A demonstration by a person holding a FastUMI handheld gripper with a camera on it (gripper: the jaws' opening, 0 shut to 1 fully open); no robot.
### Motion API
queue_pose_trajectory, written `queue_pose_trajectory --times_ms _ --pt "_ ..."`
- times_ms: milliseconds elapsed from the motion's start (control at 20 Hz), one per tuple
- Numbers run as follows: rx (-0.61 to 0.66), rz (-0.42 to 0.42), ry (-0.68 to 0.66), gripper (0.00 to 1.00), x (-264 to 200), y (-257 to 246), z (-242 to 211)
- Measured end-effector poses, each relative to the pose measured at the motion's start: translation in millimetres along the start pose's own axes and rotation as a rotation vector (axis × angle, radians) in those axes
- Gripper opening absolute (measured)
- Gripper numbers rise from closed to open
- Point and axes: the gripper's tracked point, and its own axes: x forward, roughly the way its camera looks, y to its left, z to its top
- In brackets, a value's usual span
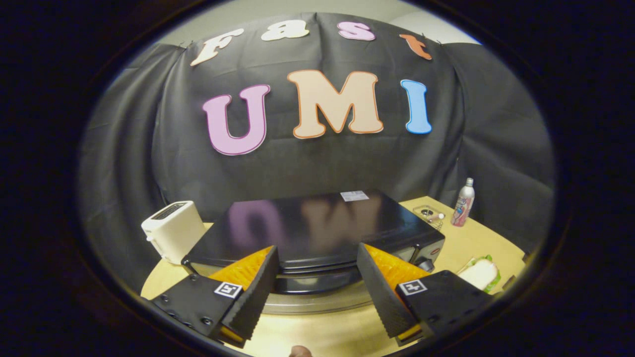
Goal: Open the toaster oven, put the food inside, and close the toaster oven door.
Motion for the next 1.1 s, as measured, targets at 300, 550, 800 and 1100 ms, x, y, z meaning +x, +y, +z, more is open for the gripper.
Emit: queue_pose_trajectory --times_ms 300,550,800,1100 --pt "-0.034 -0.01 0.001 0.99 -33.6 -5.0 -11.8" --pt "-0.053 -0.006 0.034 0.99 -68.8 -11.2 -36.8" --pt "-0.139 -0.045 0.153 0.98 -105.7 -20.7 -94.6" --pt "-0.154 -0.059 0.262 0.98 -105.6 -27.0 -146.3"
